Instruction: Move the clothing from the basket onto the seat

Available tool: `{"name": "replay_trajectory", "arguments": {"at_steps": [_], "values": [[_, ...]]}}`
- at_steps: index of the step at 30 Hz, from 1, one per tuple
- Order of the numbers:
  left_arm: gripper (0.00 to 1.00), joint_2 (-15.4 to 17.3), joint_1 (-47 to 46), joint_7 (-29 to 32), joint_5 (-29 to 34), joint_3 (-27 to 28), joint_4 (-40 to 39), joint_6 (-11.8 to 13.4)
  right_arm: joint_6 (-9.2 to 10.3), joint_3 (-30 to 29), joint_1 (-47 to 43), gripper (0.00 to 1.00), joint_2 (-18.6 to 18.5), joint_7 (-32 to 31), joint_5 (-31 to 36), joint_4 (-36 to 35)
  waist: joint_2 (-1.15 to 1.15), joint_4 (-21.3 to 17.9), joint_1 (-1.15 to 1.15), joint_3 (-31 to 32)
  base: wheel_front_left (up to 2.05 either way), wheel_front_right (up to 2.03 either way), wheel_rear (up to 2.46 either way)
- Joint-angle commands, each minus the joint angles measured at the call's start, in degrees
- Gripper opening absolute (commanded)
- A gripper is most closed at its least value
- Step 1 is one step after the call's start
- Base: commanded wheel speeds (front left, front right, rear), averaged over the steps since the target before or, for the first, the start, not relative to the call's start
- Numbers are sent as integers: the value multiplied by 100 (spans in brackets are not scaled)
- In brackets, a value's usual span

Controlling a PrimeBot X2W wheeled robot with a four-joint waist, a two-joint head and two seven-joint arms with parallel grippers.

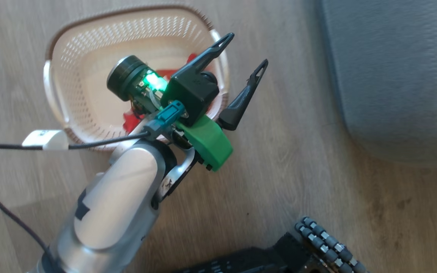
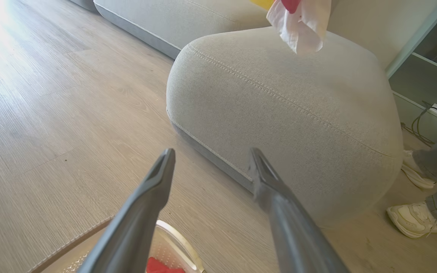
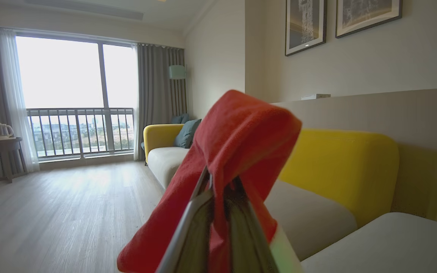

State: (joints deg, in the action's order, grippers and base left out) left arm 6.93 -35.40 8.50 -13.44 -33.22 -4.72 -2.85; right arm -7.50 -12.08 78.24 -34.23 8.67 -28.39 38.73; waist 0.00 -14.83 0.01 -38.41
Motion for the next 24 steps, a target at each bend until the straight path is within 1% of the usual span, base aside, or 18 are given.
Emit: {"name": "replay_trajectory", "arguments": {"at_steps": [1, 3, 5, 7, 10, 11, 12, 16, 18, 19, 20, 22, 24], "values": [[100, 14, -82, 10, 83, 88, -272, -28, 1, -288, 329, 0, -255, -82, 132, -35, 0, 294, -1, -331, 0, 0, 0], [100, 60, -85, 42, 104, 97, -352, -11, 1, -676, 727, 0, -364, -175, 395, 188, 0, 346, -1, -543, 0, 0, 0], [100, 106, -92, 81, 124, 113, -442, 10, 1, -927, 912, 0, -321, -226, 673, 418, 0, 362, -1, -764, 0, 0, 0], [100, 144, -97, 128, 154, 112, -507, 32, 1, -1092, 824, 0, -124, -134, 866, 655, 0, 347, -1, -960, 0, 0, 0], [100, 217, -82, 222, 217, 66, -553, 41, 1, -1341, 368, 0, 266, 148, 1085, 1158, 0, 289, -1, -1130, 0, 0, 0], [100, 248, -75, 256, 242, 55, -570, 48, 1, -1444, 211, 0, 393, 237, 1155, 1355, 0, 260, -1, -1158, 0, 0, 0], [100, 288, -73, 315, 280, 42, -623, 68, 1, -1641, -38, 0, 571, 372, 1356, 1730, 0, 217, -1, -1196, 0, 0, 0], [100, 339, -124, 412, 318, 57, -685, 106, 1, -1999, -272, 1, 811, 536, 1789, 2293, 0, 140, -1, -1215, 0, 0, 0], [100, 351, -118, 419, 317, 67, -679, 130, 1, -2142, -317, 42, 921, 584, 1980, 2439, 0, 89, -1, -1147, 0, 0, 0], [100, 352, -105, 414, 306, 69, -674, 140, 1, -2192, -339, 92, 968, 600, 2065, 2479, 0, 63, -1, -1098, 0, 0, 0], [100, 353, -91, 407, 292, 75, -666, 150, 1, -2231, -365, 100, 995, 611, 2147, 2500, 0, 34, -1, -1047, 0, 0, 0], [100, 360, -77, 380, 263, 94, -646, 163, 1, -2279, -394, 100, 1055, 623, 2269, 2496, 0, -24, -1, -947, 0, 0, 0], [100, 356, -66, 318, 212, 121, -592, 166, 1, -2207, -457, 100, 1131, 628, 2383, 2439, 0, -70, -1, -804, 0, 0, 0]]}}
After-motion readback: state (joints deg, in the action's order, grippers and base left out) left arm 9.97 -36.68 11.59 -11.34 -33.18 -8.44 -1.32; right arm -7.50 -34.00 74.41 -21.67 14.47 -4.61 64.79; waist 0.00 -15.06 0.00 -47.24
